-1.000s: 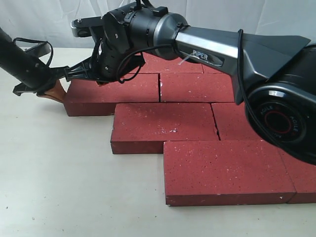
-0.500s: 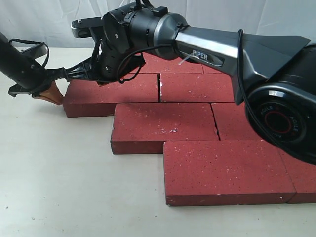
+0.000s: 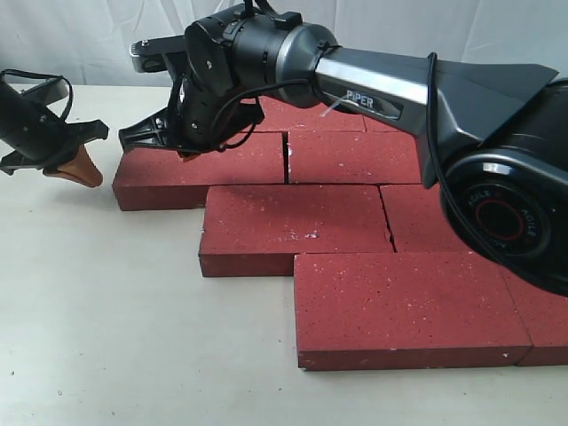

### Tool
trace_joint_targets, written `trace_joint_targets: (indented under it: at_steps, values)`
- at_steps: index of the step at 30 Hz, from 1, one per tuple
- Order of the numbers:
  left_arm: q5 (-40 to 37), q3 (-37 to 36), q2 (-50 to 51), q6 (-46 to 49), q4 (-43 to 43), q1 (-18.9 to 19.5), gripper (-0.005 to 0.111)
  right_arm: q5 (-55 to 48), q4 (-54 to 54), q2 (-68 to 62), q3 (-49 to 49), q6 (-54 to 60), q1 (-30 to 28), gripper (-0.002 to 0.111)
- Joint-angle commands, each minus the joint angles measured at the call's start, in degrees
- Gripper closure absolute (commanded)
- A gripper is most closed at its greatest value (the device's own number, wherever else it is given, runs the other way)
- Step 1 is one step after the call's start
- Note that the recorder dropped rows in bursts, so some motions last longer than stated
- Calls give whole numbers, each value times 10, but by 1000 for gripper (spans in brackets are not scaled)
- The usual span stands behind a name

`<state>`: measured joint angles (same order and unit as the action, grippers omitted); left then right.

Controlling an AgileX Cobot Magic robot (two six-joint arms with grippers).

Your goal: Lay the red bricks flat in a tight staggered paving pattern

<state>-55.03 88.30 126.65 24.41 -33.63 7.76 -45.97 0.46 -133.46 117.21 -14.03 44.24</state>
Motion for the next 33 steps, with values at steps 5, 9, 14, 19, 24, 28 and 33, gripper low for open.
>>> trace_joint_targets:
  at_steps: [5,9,14,19,24,28,33]
  values:
    - [57,-67,-88,-14,16,1,107,-65,1,7,2,1,-3,109]
    - [116,-137,-169,-33,50,1,107,-105,12,9,2,1,-3,109]
    - [159,-203,-263,-63,87,-3,107,-136,43,28,2,5,-3,109]
    - [173,-227,-328,-65,93,-23,107,-166,43,42,2,5,-3,109]
    - [183,-232,-377,-132,190,-59,107,-199,41,54,1,5,-3,109]
    - [187,-232,-401,-181,247,-85,107,-211,41,59,1,5,-3,109]
    - [189,-232,-420,-182,238,-96,107,-232,42,61,1,5,-3,109]
